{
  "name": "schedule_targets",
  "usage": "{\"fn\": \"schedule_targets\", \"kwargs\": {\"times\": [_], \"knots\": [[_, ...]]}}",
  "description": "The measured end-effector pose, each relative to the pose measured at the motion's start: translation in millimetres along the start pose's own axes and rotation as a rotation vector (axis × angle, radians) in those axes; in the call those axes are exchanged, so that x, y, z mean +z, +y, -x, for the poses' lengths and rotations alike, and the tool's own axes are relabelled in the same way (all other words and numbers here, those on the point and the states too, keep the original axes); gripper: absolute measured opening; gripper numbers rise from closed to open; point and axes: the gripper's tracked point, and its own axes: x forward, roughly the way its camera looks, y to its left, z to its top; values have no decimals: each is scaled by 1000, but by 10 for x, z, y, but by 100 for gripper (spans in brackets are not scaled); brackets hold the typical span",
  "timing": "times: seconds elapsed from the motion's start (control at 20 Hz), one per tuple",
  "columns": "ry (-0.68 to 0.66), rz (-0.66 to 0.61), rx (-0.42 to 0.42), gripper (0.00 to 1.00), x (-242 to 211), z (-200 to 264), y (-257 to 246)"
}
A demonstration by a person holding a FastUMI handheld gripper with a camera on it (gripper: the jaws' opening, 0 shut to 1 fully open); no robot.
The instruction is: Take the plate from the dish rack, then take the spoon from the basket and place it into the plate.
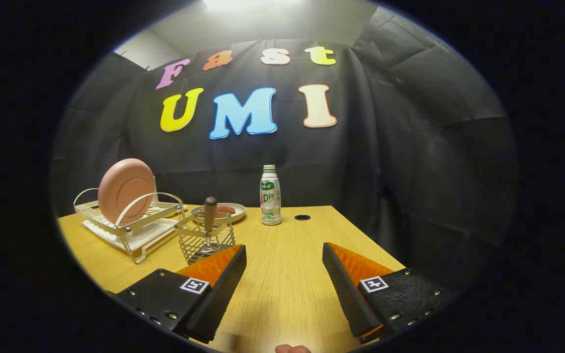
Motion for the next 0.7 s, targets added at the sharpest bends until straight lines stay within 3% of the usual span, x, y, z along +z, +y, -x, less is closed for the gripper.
{"fn": "schedule_targets", "kwargs": {"times": [0.35, 0.7], "knots": [[-43, -2, -86, 96, 512, -348, -276], [-91, 44, -115, 96, 1576, 292, -320]]}}
